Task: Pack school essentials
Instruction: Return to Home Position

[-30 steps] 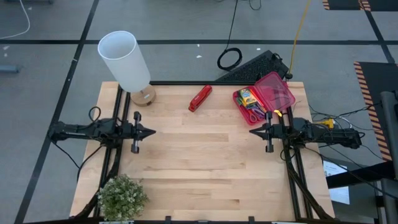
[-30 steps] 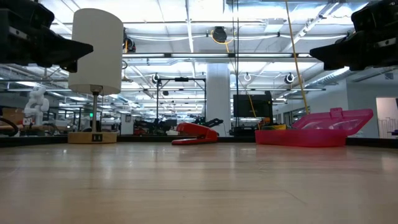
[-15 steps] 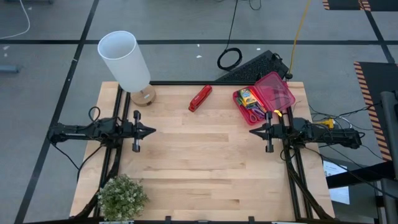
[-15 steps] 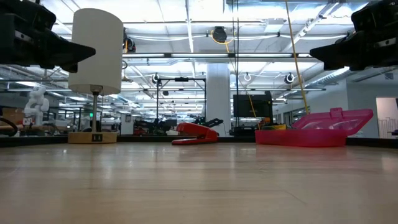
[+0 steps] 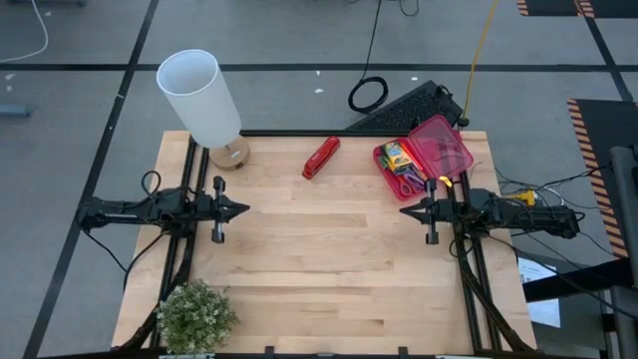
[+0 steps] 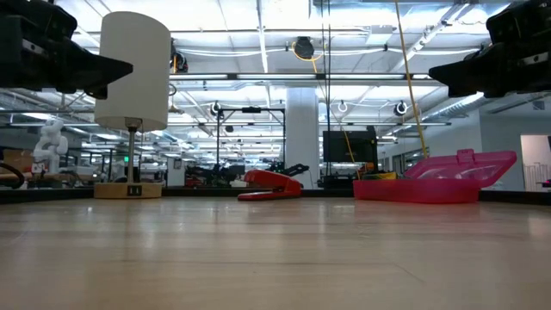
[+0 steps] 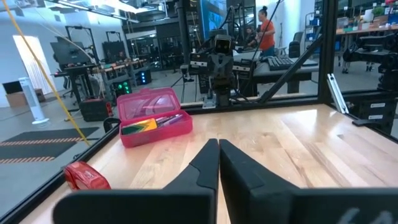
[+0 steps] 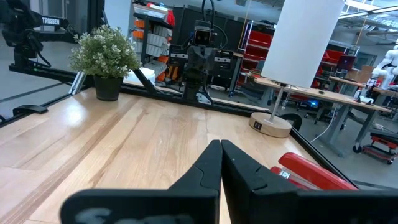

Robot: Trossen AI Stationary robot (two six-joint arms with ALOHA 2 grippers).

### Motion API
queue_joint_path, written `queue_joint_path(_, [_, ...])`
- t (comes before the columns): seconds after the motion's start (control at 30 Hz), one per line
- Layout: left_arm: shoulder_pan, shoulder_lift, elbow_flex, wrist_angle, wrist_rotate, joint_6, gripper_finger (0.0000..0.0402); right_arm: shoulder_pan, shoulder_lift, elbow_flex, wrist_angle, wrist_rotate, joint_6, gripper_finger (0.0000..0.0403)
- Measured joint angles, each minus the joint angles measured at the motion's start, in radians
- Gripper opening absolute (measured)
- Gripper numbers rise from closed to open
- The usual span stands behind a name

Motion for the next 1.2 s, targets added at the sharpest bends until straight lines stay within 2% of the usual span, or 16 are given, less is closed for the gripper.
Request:
queue_joint_path(0.2, [0.0, 0.0, 0.0, 0.002, 0.0, 0.0, 0.0032, 0.0, 0.0, 0.0, 0.0, 0.0, 0.0, 0.0])
queue_joint_path(1.2, [0.0, 0.0, 0.0, 0.004, 0.0, 0.0, 0.0033, 0.0, 0.0, 0.0, 0.0, 0.0, 0.0, 0.0])
